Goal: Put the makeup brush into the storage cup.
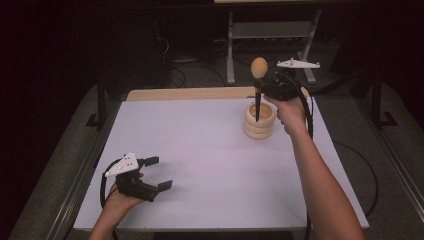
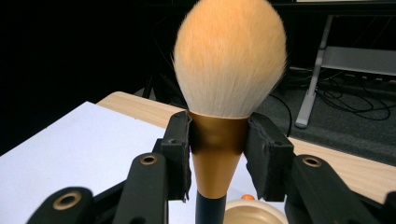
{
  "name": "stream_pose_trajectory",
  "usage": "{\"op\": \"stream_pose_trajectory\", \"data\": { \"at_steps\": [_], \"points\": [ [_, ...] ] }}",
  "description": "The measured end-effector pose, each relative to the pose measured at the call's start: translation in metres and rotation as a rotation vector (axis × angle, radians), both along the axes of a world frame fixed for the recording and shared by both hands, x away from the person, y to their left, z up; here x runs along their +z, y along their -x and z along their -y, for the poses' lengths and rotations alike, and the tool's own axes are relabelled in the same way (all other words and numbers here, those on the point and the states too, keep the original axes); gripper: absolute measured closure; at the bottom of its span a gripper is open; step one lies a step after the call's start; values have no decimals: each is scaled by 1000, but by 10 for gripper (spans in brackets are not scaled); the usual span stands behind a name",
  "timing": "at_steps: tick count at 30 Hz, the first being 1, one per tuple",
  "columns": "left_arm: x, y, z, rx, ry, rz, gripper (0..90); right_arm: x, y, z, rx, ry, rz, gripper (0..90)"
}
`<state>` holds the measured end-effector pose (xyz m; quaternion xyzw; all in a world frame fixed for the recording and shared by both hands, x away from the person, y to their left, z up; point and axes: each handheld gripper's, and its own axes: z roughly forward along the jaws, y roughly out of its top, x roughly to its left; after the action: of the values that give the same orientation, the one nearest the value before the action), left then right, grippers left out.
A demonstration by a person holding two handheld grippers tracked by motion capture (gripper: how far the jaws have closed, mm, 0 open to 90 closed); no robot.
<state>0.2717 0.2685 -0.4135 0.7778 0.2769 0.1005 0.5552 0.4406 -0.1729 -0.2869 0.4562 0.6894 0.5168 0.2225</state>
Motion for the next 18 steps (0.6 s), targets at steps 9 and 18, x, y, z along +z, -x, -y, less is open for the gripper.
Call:
{"op": "stream_pose_trajectory", "data": {
  "at_steps": [9,18],
  "points": [
    [0,0,0,3,-2,-1,0,2,-5,3,-20,3,8,612],
    [0,0,0,4,-1,-3,0,-1,-10,4,-36,5,10,611]
  ]
}}
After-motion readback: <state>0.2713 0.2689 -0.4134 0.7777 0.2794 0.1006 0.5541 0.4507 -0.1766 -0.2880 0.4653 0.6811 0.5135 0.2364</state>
